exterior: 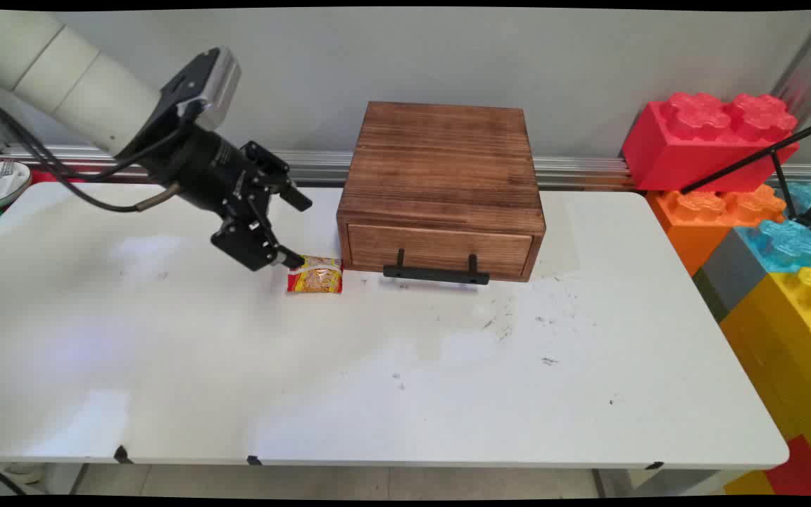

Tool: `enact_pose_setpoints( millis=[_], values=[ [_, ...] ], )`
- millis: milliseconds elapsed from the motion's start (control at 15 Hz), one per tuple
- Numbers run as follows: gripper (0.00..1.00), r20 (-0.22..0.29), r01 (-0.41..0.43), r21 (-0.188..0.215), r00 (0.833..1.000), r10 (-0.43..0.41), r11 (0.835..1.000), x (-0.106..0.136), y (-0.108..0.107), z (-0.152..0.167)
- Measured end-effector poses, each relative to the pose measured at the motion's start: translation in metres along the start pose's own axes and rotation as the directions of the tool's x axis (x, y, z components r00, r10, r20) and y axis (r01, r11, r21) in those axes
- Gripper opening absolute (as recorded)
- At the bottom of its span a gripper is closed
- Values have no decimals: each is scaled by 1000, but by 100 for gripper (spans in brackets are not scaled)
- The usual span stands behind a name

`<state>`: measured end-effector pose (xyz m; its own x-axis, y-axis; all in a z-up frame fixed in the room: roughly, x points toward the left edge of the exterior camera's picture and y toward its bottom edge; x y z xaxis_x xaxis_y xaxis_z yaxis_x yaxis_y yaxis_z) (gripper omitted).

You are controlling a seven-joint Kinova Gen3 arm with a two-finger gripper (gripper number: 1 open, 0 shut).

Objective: Open the drawer

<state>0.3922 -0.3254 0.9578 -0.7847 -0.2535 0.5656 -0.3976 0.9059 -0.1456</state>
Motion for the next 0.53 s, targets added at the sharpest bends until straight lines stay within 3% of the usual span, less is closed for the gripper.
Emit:
enact_pose_setpoints(
  millis=[533],
  values=[
    [100,46,-7,52,999,4,999,63,-4,22]
  ],
)
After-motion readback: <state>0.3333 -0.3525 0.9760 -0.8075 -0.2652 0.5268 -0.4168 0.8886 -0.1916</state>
